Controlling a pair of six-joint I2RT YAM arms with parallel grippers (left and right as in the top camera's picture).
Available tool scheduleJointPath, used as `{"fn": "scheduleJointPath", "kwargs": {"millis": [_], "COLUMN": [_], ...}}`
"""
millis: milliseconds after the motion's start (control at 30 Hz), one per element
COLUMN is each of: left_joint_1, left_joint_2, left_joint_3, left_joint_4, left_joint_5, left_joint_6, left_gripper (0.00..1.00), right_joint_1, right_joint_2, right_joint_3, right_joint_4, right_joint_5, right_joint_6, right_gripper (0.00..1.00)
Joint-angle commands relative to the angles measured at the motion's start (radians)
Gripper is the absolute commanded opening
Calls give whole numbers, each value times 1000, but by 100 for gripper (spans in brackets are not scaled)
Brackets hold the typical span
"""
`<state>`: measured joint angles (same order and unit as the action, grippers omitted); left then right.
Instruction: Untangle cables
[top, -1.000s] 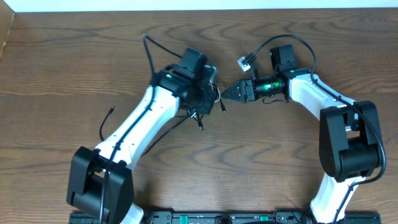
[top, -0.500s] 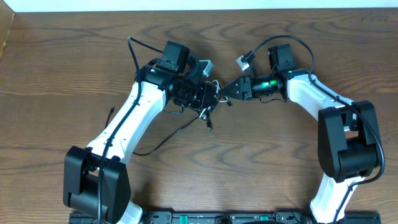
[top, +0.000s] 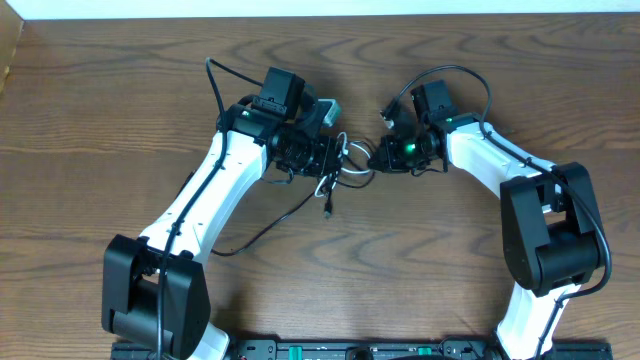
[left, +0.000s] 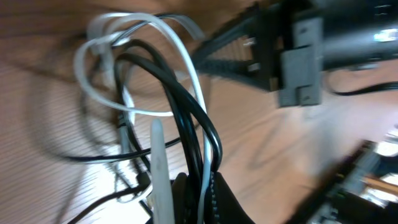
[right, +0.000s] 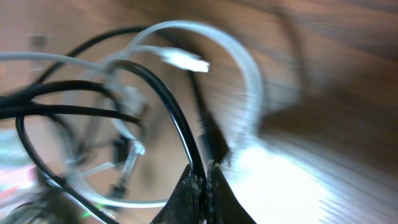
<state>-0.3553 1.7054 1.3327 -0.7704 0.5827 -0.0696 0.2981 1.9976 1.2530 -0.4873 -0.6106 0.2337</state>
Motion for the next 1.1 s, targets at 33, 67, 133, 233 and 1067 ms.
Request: {"fn": "scheduleJointPath", "kwargs": {"millis": [33,67,133,233,1067], "left_joint_1": [3,3,1,0,-4], "left_joint_2": [0,8,22,51,92], "left_joint_3": [12,11,9,6,6], "left_joint_4": [-31,-36,-37,-37,-55], "left_joint_5": [-159,-158,-158,-158,-157], "left_joint_6": [21,21,21,20,23], "left_gripper": [8,8,8,7,8], "right_joint_1": [3,3,3,3,-4], "right_joint_2": [-11,-11,-11,-11,-11], "right_joint_3": [9,9,9,9,9], "right_joint_4": [-36,-41,-48,-53,53], "right_joint_5": [309,337,385,438,-236], "right_joint_6": [-3,-3,-3,-3,-160], "right_gripper": [1,1,1,1,38]}}
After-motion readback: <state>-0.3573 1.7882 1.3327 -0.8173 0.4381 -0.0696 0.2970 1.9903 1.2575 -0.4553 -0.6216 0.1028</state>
